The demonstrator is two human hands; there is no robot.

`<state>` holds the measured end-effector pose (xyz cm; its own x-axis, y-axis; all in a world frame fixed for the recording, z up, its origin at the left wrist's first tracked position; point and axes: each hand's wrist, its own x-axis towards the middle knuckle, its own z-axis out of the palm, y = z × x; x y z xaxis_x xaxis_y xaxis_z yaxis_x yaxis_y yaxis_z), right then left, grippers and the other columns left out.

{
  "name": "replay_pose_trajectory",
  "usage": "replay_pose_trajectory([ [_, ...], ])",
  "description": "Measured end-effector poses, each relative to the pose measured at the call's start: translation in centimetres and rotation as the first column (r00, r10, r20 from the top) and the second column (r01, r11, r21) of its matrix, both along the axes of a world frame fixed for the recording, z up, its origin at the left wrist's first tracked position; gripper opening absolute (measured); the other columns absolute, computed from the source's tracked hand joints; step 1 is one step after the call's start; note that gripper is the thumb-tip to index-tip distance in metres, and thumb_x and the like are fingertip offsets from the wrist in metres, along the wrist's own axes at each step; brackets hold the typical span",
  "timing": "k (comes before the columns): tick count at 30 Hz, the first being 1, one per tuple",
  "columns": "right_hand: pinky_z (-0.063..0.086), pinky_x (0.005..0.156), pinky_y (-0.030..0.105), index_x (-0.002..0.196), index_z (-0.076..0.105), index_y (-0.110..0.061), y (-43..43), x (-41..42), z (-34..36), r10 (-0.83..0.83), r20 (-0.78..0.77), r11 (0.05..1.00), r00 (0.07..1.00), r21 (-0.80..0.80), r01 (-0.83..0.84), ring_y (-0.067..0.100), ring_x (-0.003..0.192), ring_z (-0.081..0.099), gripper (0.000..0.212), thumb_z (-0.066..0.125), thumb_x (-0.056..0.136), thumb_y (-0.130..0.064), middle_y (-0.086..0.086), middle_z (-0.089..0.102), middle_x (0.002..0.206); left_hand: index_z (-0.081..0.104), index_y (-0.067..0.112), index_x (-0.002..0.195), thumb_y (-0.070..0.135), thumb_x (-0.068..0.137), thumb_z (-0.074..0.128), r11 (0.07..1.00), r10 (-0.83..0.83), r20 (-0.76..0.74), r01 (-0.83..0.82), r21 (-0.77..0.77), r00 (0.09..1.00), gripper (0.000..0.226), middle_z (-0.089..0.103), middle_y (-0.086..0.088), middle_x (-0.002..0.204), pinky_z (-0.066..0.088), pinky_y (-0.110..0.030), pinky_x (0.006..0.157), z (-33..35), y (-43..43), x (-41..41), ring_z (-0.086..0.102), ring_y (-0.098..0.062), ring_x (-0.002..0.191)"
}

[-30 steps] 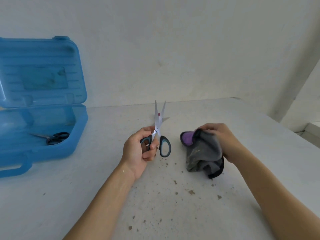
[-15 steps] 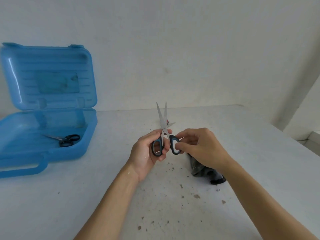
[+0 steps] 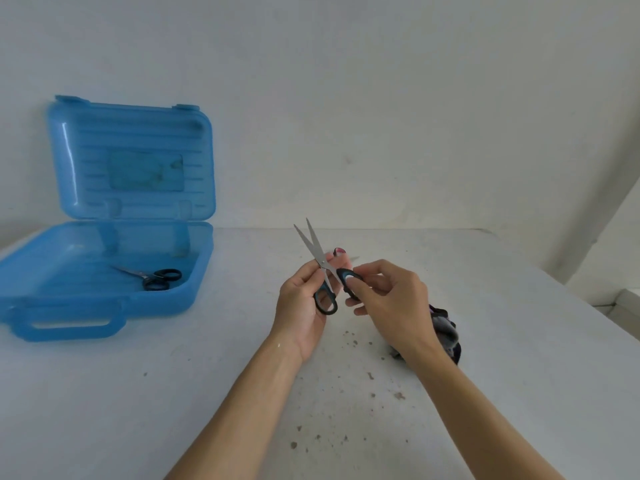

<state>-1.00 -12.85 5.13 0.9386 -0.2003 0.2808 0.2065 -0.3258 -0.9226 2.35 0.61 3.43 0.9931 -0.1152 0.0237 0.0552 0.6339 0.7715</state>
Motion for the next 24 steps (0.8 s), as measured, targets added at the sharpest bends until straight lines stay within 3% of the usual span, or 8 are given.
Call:
replay_pose_trajectory([
  [7,0.065,0.071,0.041,0.105,0.073,-0.008,3.7,-0.5,2.0,0.066,-0.067,0.964,0.996,0.262,-0.047,0.025,0.081,0.079,0.010,0.067,0.099,-0.012,0.009,0.080,0.093,0.060,0.002,0.134,0.006,0.109,0.036,0.995,0.071,0.001,-0.071,-0.069,0.997,0.034,0.077,-0.012,0.109,0.052,-0.041,0.103,1.0,2.2,-0.3,0.074,-0.023,0.106],
  [10,0.062,0.076,0.043,0.109,0.069,0.001,4.6,0.1,3.3,0.230,-0.169,0.862,0.958,0.492,-0.120,0.032,0.091,0.078,0.019,0.063,0.102,-0.015,0.019,0.078,0.103,0.060,0.005,0.132,0.007,0.110,0.036,0.995,0.079,0.051,-0.076,-0.058,0.996,0.033,0.076,-0.014,0.113,0.057,-0.039,0.096,2.6,3.7,-0.3,0.072,-0.025,0.105],
  [13,0.061,0.084,0.043,0.109,0.067,0.002,6.2,0.5,4.5,0.497,-0.198,0.734,0.845,0.616,-0.287,0.037,0.107,0.073,0.022,0.058,0.103,-0.017,0.024,0.074,0.114,0.064,0.010,0.126,0.007,0.110,0.036,0.986,0.141,0.108,-0.149,0.072,0.984,0.032,0.077,-0.010,0.114,0.058,-0.036,0.092,4.1,6.4,0.0,0.072,-0.022,0.106],
  [17,0.062,0.081,0.035,0.109,0.064,0.000,10.7,2.3,4.9,0.640,-0.143,0.634,0.755,0.653,-0.414,0.036,0.111,0.071,0.014,0.059,0.101,-0.011,0.026,0.071,0.118,0.073,0.014,0.110,0.017,0.104,0.051,0.915,0.178,0.165,-0.225,0.336,0.970,0.023,0.078,-0.011,0.109,0.054,-0.039,0.094,4.8,12.8,1.0,0.071,-0.024,0.106],
  [19,0.062,0.078,0.033,0.097,0.066,-0.002,13.5,4.0,5.5,0.625,-0.125,0.675,0.771,0.583,-0.453,0.030,0.096,0.074,0.007,0.062,0.098,-0.008,0.021,0.073,0.104,0.075,0.020,0.098,0.025,0.100,0.060,0.766,0.293,0.227,-0.370,0.526,0.929,0.016,0.079,-0.006,0.104,0.052,-0.038,0.093,4.9,17.5,1.5,0.072,-0.021,0.101],
  [20,0.062,0.078,0.033,0.091,0.067,-0.003,14.9,5.1,5.8,0.599,-0.123,0.729,0.791,0.492,-0.476,0.028,0.089,0.073,0.006,0.065,0.096,-0.007,0.018,0.073,0.097,0.075,0.021,0.095,0.025,0.100,0.061,0.633,0.374,0.290,-0.471,0.614,0.881,0.015,0.078,-0.001,0.101,0.051,-0.034,0.092,4.8,20.2,1.5,0.072,-0.018,0.098],
  [22,0.062,0.083,0.036,0.085,0.070,-0.004,18.0,7.5,6.5,0.536,-0.124,0.839,0.835,0.190,-0.510,0.022,0.082,0.070,0.008,0.074,0.091,-0.008,0.012,0.073,0.086,0.075,0.019,0.099,0.023,0.099,0.060,0.250,0.515,0.462,-0.642,0.725,0.722,0.015,0.078,0.000,0.100,0.050,-0.031,0.089,4.1,26.2,1.1,0.071,-0.020,0.099],
  [24,0.060,0.081,0.035,0.079,0.074,-0.010,21.8,10.1,7.0,0.497,-0.123,0.841,0.859,-0.177,-0.511,0.015,0.073,0.065,0.012,0.083,0.084,-0.016,0.003,0.071,0.075,0.073,0.015,0.111,0.024,0.098,0.059,-0.133,0.522,0.579,-0.611,0.781,0.626,0.021,0.075,-0.007,0.114,0.048,-0.039,0.098,3.0,31.9,0.9,0.066,-0.031,0.112],
])
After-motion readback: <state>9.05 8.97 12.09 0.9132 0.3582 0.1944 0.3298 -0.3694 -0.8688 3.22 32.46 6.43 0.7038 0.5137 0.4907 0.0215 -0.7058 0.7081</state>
